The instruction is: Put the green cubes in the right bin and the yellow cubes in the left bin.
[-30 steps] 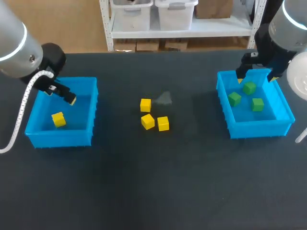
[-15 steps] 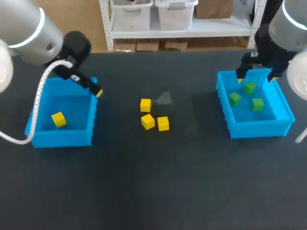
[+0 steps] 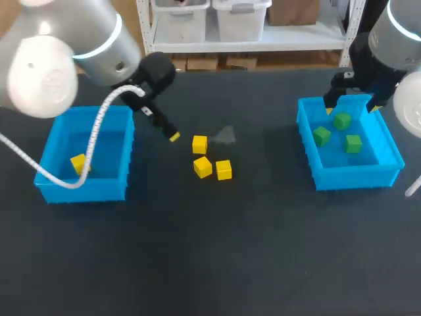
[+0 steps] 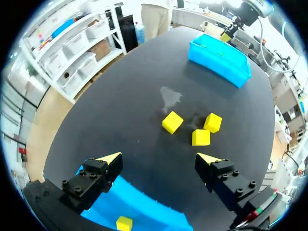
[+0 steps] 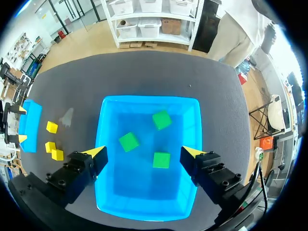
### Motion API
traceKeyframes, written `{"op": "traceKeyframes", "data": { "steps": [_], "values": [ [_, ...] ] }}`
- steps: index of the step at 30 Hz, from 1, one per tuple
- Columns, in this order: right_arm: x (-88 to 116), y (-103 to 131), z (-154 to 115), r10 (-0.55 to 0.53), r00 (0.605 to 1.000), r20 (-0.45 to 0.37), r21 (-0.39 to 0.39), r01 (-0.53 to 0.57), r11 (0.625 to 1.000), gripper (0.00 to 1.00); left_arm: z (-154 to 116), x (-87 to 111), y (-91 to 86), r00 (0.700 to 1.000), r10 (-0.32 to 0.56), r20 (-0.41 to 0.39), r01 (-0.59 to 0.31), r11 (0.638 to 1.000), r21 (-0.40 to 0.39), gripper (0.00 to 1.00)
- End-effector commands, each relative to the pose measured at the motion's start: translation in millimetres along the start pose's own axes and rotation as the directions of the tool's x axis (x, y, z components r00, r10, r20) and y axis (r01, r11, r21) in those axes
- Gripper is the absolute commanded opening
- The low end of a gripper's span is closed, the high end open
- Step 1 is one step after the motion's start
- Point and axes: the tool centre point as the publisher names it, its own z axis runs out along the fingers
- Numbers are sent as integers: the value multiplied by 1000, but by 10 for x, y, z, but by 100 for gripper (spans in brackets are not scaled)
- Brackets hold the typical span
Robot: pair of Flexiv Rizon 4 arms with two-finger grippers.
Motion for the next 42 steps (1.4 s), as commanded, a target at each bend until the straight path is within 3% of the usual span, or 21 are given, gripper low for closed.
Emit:
{"op": "traceKeyframes", "data": {
  "steps": [1, 13, 42],
  "values": [
    [16, -2, -9, 1, 1000, 4, 1, -1, 1000, 100, 229, -222, -20, 999, 24, -45, -23, 1000, 20, 100],
    [16, -2, -9, 1, 1000, 4, 1, -1, 1000, 100, 457, -370, -129, 993, 87, -76, -84, 996, 42, 100],
    [16, -2, -9, 1, 1000, 4, 1, -1, 1000, 100, 866, -361, -134, 982, 115, -153, -107, 992, 62, 100]
  ]
}}
